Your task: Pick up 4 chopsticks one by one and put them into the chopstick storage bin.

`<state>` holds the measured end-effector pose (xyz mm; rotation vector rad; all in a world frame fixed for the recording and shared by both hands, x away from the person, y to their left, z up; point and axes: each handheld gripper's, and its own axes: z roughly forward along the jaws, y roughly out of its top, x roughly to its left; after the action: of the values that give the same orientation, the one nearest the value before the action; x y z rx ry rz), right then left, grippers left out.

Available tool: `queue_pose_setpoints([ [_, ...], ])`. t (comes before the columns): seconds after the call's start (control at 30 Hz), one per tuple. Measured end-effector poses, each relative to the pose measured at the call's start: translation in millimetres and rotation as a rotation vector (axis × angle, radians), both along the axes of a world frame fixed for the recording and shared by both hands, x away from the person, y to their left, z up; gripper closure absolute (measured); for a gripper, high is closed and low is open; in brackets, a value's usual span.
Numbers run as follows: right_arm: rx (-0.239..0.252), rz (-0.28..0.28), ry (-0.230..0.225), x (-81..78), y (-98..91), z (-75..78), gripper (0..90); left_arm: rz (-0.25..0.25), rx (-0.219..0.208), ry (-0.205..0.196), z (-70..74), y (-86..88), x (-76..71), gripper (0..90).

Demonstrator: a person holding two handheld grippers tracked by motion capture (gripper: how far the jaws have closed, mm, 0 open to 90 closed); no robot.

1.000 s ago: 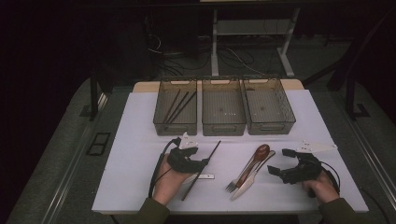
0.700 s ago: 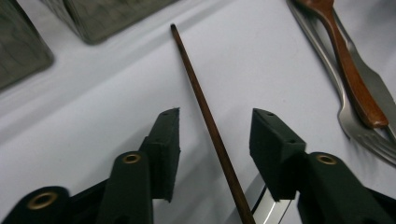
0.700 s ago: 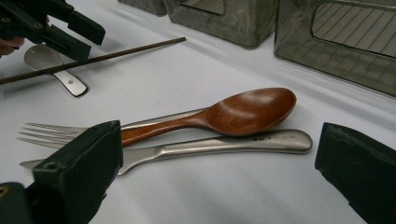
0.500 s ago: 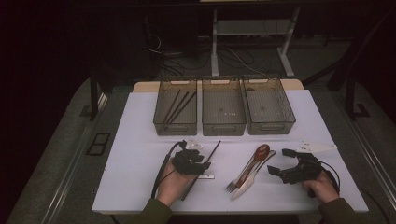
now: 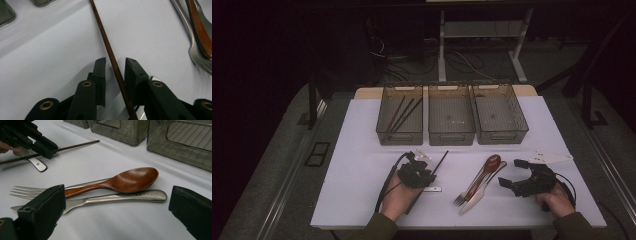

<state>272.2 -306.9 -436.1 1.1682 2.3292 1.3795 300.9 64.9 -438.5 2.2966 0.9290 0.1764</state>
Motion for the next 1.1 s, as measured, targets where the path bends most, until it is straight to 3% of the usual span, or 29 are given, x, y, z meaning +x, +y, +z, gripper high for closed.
queue_pose_setpoints([
  [0.5, 0.001, 0.0, 0.001, -0.2, 0.0, 0.4, 0.8, 0.01, 0.026, -0.01, 0.7, 0.6, 0.1, 82.4],
  [1.1, -0.003, 0.002, 0.002, -0.2, 0.7, 0.2, 0.8, -0.003, -0.002, 0.002, 12.6, 3.1, -1.0, 84.5],
])
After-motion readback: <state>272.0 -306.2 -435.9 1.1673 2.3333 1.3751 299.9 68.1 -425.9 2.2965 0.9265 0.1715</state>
